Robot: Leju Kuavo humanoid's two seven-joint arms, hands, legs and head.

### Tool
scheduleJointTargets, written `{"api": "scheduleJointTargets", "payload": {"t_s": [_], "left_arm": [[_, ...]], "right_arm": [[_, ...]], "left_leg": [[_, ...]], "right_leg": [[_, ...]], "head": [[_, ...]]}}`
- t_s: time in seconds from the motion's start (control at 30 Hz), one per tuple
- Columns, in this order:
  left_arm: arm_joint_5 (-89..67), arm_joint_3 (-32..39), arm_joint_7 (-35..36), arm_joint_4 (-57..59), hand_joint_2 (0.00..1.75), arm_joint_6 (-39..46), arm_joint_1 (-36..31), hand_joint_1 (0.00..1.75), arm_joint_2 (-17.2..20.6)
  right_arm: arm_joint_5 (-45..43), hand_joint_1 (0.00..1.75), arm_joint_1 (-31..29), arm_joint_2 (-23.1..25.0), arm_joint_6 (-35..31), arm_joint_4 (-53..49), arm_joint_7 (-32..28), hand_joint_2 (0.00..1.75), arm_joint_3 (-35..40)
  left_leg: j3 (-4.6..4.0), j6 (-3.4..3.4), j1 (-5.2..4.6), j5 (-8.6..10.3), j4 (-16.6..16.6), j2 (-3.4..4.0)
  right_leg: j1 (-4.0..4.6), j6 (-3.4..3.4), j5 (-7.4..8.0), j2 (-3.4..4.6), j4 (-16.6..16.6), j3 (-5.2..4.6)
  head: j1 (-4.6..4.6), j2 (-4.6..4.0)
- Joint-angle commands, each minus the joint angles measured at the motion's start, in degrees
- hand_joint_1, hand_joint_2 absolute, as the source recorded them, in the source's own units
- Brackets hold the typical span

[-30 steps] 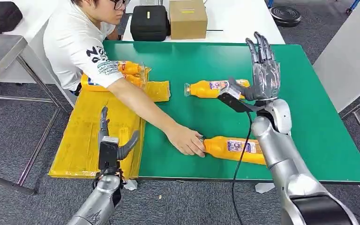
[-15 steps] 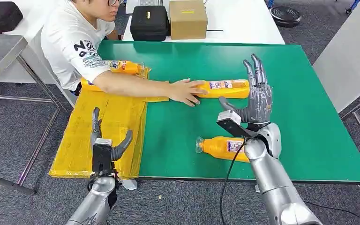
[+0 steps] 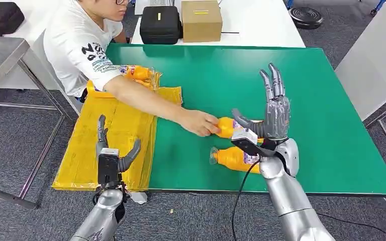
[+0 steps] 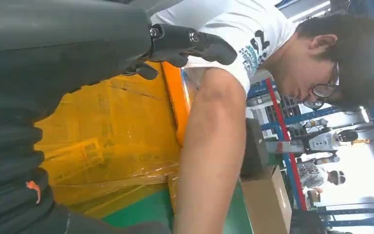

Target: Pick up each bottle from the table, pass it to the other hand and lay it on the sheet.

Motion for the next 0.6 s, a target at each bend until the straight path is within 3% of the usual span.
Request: {"api": "scheduleJointTargets", "payload": {"t_s": [0.03,0.43,0.53,0.6], "left_arm": [[-0.01,1.03,0.23,1.9,1.75,-0.15,-1.5,0.0,0.74],[0.41,1.4,-0.12,3.19,1.75,-0.85,-1.45,0.0,0.44],[0.18,1.55,-0.21,3.4,1.75,-0.92,-1.4,0.0,0.35],[-0.31,1.47,0.15,2.79,1.75,-0.85,-0.96,0.0,0.35]], "right_arm": [[-0.33,0.0,-1.31,-0.05,-0.08,1.15,0.01,1.75,1.21],[-0.3,0.0,-2.06,-0.37,1.08,6.05,-0.29,1.75,2.01],[-0.01,0.0,-2.33,-0.75,4.87,8.13,1.0,1.75,2.57],[-2.4,0.0,-2.66,-0.8,11.65,9.42,2.46,1.75,2.28]], "left_leg": [[0.19,-0.1,0.06,-0.11,0.01,0.1],[0.23,-0.1,0.06,-0.1,-0.02,0.11],[0.21,-0.09,0.05,-0.08,-0.03,0.1],[0.28,-0.11,0.07,-0.12,-0.03,0.11]], "right_leg": [[0.07,-0.09,-0.08,0.07,-0.02,0.19],[0.06,-0.08,-0.06,0.08,-0.05,0.23],[0.06,-0.07,-0.05,0.07,-0.06,0.2],[0.08,-0.09,-0.08,0.07,-0.06,0.28]], "head": [[0.0,0.0],[-0.02,0.0],[0.0,0.0],[0.0,0.0]]}}
